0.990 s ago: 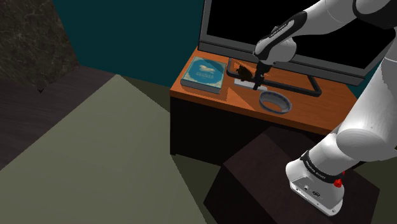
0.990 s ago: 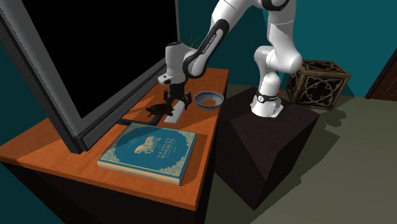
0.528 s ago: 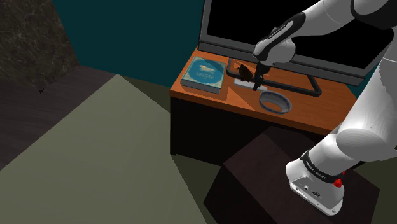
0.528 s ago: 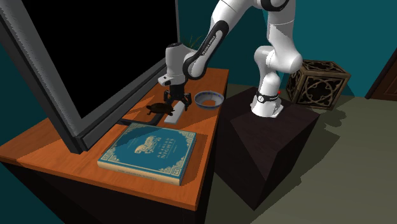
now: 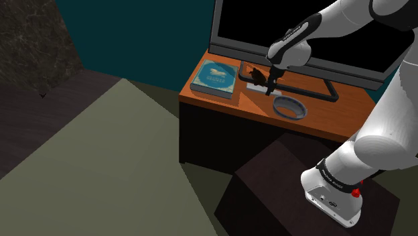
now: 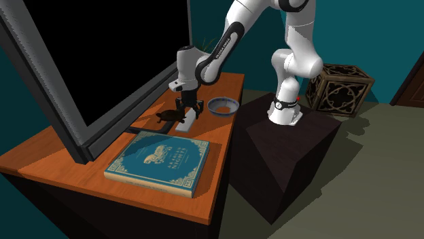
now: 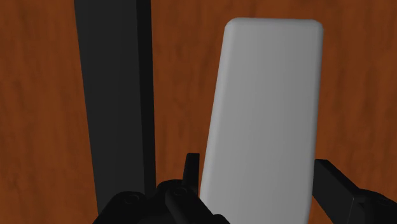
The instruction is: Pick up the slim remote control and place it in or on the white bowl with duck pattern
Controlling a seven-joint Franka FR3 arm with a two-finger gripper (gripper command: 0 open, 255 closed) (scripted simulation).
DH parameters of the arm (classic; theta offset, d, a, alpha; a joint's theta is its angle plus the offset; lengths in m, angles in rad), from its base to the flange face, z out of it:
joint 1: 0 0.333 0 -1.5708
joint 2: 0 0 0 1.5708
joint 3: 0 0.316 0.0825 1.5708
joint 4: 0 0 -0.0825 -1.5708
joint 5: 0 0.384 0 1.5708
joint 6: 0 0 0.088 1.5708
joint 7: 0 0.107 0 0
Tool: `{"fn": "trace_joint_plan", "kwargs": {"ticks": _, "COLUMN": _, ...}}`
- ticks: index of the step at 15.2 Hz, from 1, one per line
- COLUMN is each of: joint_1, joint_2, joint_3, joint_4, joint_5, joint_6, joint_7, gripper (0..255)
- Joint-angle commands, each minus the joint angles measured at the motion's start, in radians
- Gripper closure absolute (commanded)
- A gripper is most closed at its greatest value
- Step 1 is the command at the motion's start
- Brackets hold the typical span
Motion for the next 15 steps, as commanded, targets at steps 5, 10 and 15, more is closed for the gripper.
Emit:
{"fn": "trace_joint_plan", "kwargs": {"ticks": 5, "joint_1": 0.009, "joint_2": -0.035, "joint_3": -0.013, "joint_4": 0.002, "joint_5": -0.028, "joint_6": -0.033, "joint_7": 0.020, "gripper": 255}}
{"fn": "trace_joint_plan", "kwargs": {"ticks": 10, "joint_1": 0.021, "joint_2": -0.091, "joint_3": -0.029, "joint_4": 0.011, "joint_5": -0.071, "joint_6": -0.092, "joint_7": 0.051, "gripper": 255}}
{"fn": "trace_joint_plan", "kwargs": {"ticks": 15, "joint_1": 0.028, "joint_2": -0.143, "joint_3": -0.040, "joint_4": 0.027, "joint_5": -0.110, "joint_6": -0.153, "joint_7": 0.079, "gripper": 255}}
